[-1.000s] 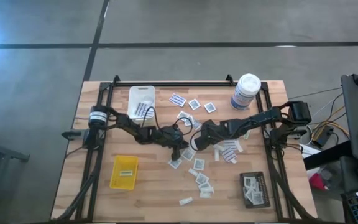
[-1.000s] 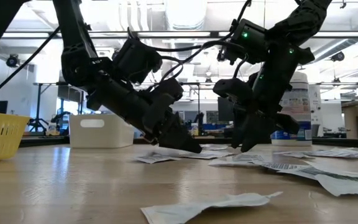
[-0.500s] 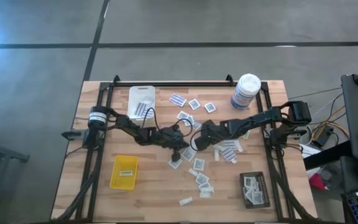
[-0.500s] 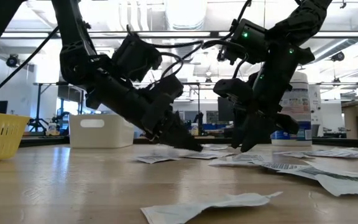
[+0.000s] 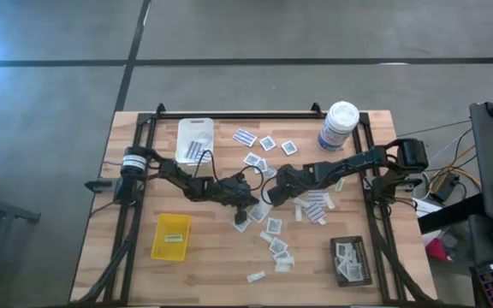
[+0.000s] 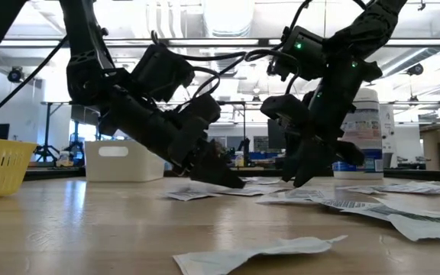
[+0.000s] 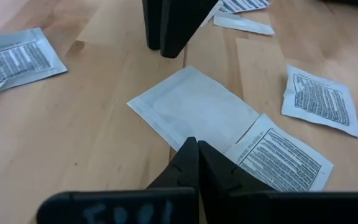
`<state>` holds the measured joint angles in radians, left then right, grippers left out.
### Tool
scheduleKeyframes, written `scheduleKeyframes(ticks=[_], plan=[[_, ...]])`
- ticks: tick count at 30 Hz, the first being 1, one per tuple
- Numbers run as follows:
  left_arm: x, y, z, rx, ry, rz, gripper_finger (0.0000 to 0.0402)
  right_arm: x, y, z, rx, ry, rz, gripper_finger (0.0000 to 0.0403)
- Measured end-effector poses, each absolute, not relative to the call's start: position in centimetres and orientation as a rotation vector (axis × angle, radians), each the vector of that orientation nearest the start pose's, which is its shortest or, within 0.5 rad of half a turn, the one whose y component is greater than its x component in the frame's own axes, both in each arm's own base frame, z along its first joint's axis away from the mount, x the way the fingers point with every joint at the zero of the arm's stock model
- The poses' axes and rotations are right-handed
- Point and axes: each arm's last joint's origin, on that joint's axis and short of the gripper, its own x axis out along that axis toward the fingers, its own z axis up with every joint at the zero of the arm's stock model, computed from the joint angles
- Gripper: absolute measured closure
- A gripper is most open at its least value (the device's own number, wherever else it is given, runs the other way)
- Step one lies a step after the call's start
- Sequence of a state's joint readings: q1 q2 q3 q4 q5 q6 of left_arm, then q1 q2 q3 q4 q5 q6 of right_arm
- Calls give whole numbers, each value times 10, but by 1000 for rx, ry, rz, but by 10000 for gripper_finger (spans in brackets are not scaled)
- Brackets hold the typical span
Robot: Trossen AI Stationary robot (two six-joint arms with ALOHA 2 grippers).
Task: Pick & Place First Aid Supplies
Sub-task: Put the blue bandage into the white bin
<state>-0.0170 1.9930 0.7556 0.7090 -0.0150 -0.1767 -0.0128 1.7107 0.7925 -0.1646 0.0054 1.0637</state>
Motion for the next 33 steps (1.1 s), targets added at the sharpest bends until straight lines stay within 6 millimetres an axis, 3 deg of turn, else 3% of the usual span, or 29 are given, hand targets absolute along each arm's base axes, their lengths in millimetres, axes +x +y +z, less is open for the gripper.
scheduleKeyframes(ticks=[9,33], plan=[[347,-5,82,-200,534,61,401,303,4,122,1055,924,-565,287],[346,-3,80,-267,537,129,401,309,8,116,1072,928,-507,287]])
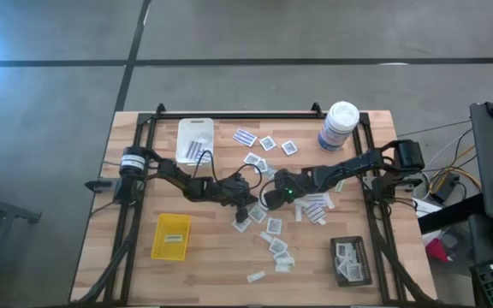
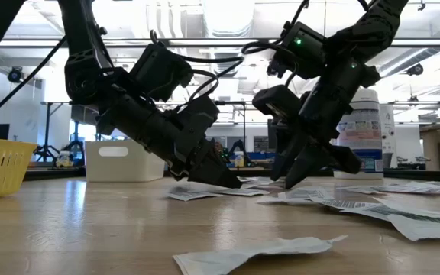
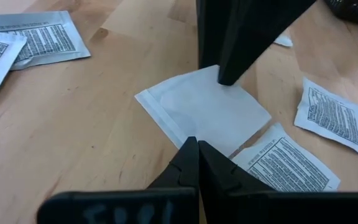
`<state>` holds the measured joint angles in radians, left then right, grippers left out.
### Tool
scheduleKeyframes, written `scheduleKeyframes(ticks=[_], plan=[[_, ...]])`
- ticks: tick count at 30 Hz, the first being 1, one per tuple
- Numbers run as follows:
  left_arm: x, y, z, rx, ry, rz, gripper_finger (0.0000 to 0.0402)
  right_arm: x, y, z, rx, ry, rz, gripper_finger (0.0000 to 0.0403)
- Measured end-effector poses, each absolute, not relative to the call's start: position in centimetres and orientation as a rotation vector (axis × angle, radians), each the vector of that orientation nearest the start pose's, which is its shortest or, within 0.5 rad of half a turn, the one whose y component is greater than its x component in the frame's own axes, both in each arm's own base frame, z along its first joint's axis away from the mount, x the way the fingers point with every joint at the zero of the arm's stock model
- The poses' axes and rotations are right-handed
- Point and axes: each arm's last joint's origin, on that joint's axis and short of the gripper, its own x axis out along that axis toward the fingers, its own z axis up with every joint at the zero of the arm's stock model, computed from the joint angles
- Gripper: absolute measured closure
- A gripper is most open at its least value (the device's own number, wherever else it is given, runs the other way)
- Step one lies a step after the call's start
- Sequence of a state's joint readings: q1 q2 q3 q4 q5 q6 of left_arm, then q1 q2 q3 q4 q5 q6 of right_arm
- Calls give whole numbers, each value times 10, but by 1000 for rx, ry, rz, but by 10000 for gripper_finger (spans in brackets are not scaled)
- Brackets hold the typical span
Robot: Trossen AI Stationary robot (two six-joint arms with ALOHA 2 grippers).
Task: Pick & Place First Aid Supplies
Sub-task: Put the blue bandage into the white bin
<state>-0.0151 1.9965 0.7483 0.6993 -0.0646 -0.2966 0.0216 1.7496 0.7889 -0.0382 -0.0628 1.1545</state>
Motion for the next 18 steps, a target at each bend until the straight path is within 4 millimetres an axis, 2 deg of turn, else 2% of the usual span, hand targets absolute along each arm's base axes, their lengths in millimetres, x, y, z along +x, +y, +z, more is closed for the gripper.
scheduleKeyframes(ticks=[11,18], plan=[[344,1,78,-265,561,162,401,313,11,116,1108,934,-411,286],[343,6,76,-278,575,185,401,313,11,113,1087,938,-415,287]])
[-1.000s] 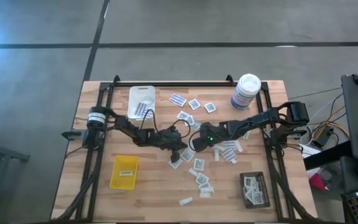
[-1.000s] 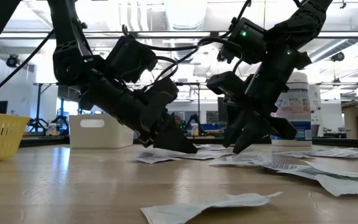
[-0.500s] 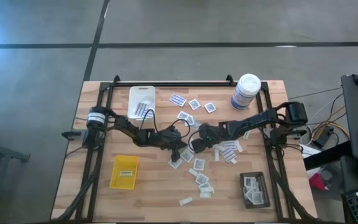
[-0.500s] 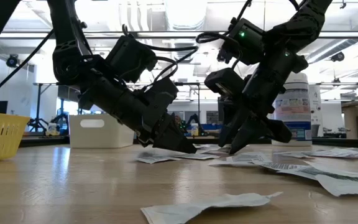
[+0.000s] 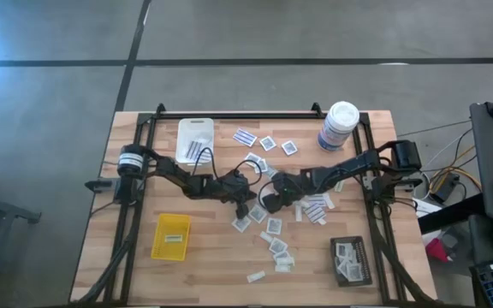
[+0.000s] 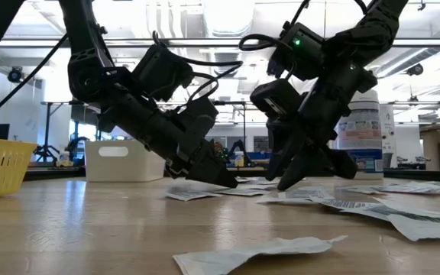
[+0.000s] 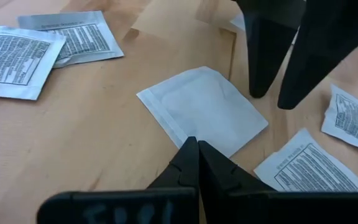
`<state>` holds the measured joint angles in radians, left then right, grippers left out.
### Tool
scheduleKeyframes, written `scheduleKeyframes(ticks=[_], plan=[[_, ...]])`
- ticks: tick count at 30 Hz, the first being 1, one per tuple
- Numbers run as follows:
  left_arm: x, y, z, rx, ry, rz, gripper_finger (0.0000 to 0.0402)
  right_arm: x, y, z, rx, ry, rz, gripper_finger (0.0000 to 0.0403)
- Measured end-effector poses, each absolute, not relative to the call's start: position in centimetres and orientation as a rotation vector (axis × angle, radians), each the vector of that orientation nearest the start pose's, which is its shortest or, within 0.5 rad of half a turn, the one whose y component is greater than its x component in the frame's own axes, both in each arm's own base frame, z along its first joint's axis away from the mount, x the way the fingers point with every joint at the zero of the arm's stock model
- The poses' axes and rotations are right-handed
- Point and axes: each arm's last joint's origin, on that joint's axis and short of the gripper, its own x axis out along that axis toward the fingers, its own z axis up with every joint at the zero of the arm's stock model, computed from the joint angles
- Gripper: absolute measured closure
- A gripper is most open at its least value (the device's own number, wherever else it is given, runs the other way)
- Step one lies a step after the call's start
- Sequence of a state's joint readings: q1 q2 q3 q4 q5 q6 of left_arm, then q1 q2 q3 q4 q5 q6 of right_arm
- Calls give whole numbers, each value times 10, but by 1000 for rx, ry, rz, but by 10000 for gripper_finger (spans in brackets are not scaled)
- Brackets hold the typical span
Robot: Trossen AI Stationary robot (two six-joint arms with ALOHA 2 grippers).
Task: Pick & Place First Aid Supplies
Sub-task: Put the blue bandage into the white bin
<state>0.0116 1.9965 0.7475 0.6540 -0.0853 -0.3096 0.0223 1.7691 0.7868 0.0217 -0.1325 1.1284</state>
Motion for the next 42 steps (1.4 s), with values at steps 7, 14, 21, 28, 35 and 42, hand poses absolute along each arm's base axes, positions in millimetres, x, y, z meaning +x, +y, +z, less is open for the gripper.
scheduleKeyframes(ticks=[7,14,21,28,35,42], plan=[[343,6,76,-285,575,187,401,313,7,108,1081,912,-484,287],[343,5,76,-348,569,202,401,318,5,98,1123,871,-532,287],[343,2,76,-367,569,201,401,319,3,98,1113,837,-578,287],[343,0,76,-407,568,203,401,318,1,98,1088,808,-621,287],[343,-5,76,-437,570,197,401,318,-1,98,1054,751,-693,287],[343,-6,76,-435,568,203,401,321,-3,99,1037,704,-681,287]])
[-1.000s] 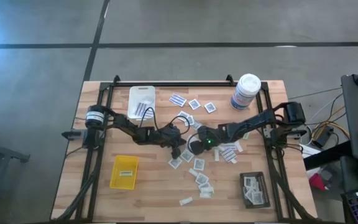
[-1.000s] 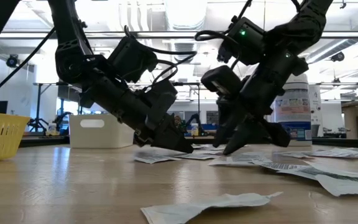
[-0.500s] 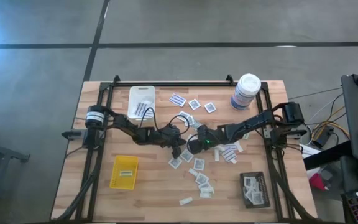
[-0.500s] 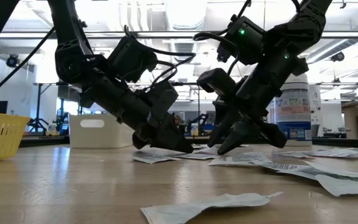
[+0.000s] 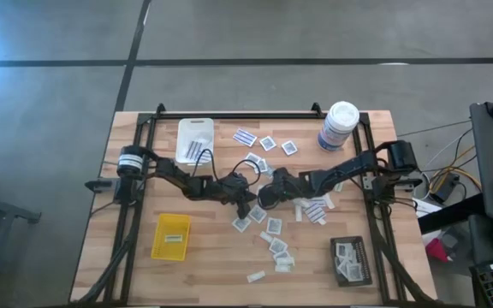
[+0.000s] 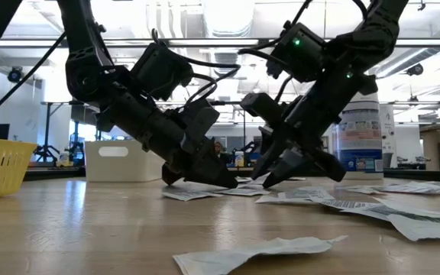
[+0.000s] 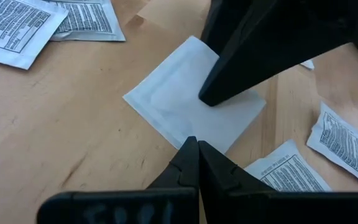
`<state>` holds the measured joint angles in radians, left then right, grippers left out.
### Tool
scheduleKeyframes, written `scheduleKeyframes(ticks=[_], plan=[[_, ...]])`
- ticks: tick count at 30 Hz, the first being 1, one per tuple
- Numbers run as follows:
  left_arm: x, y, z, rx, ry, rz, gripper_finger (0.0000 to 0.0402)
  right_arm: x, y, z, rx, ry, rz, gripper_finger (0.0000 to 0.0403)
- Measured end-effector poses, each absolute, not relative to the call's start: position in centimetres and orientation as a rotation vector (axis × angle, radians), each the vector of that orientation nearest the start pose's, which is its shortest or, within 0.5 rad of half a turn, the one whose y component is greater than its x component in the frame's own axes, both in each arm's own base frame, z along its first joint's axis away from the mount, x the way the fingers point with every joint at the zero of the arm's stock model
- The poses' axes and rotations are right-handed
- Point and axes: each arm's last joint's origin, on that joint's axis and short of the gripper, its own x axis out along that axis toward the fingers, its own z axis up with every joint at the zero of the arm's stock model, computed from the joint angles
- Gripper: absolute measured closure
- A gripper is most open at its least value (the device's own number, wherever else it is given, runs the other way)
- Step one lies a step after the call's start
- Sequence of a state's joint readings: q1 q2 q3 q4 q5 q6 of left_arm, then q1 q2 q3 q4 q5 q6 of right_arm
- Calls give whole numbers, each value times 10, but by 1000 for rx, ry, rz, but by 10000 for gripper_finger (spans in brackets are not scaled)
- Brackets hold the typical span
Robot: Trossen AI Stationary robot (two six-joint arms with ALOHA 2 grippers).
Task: Pick & Place First Aid Supplies
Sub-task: Put the blue bandage into the white bin
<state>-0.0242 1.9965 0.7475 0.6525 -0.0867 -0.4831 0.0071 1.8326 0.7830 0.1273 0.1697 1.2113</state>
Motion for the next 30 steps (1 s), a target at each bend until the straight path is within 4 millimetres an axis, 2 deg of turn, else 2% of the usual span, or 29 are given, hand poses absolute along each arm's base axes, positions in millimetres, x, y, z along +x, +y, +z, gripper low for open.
scheduleKeyframes(ticks=[5,18,30], plan=[[343,-6,76,-423,566,209,401,321,-2,99,1021,719,-651,297],[344,-5,77,-379,560,210,401,322,-1,107,954,745,-534,390],[345,-5,89,-380,528,161,393,323,1,110,861,765,-466,394]])
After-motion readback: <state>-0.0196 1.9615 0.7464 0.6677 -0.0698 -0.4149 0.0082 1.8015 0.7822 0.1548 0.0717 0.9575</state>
